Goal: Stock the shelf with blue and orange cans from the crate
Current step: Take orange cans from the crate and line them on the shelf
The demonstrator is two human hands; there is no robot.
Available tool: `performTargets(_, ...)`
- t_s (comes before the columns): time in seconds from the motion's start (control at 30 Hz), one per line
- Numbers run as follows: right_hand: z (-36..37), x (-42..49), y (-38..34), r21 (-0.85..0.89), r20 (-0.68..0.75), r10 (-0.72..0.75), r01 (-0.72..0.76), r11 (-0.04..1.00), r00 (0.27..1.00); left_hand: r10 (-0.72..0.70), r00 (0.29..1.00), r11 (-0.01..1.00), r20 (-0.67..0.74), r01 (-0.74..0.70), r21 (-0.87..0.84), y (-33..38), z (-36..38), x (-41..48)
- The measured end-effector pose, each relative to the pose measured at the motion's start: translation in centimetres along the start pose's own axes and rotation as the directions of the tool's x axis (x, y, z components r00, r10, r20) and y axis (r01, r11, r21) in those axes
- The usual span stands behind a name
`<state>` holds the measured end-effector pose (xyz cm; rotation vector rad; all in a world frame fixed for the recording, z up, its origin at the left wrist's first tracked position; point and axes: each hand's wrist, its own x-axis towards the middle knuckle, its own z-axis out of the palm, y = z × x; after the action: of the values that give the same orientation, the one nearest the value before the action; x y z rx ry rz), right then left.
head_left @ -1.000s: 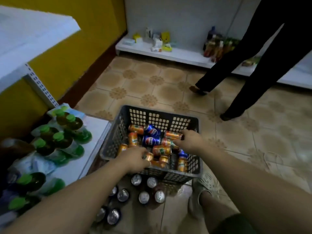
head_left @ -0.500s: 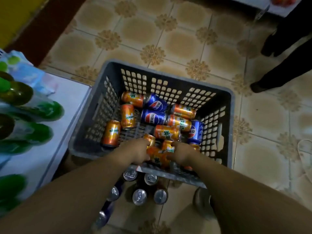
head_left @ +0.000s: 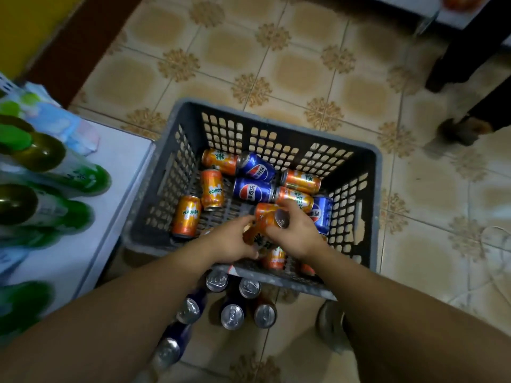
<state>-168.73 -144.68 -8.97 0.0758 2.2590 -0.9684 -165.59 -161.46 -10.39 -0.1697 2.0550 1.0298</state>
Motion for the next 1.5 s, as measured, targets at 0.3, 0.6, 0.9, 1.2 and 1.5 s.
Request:
performTargets(0.3,-5.2,-11.0,-16.3,0.325,-0.255,-0.259,0.335,0.884,0.932,0.152,0.889,0.884,-0.431,-0.317,-0.343,7.1,-6.5,-17.3)
performTargets(0.6,-2.1,-28.5,-34.7,0.219,-0.26,-0.658,0.707,0.673,0.707,0.138,0.571,0.827,-0.809,-0.516,-0.223,7.5,-10.6,-41.0)
performTargets(0.9,10.9,-43.5,-44.1,0.213,0.013,-0.878,0.856,0.47,0.479,-0.135,0.288,0.936,-0.948,-0.277,-0.217,-2.5,-7.2,-61.9)
performTargets(1.2,23.4,-51.0,-45.3,0.226,0.304,-0.898,0.891,0.394,0.32,-0.423,0.189,0.778,-0.886,0.577,-0.248,-13.2,-0.3,-72.7)
performTargets(1.5,26.9,-50.1,-45.3,0.135,0.332,-0.935,0.975,0.178,0.124,-0.453,0.102,0.75,-0.886,0.581,-0.317,-14.6,0.2,-72.2)
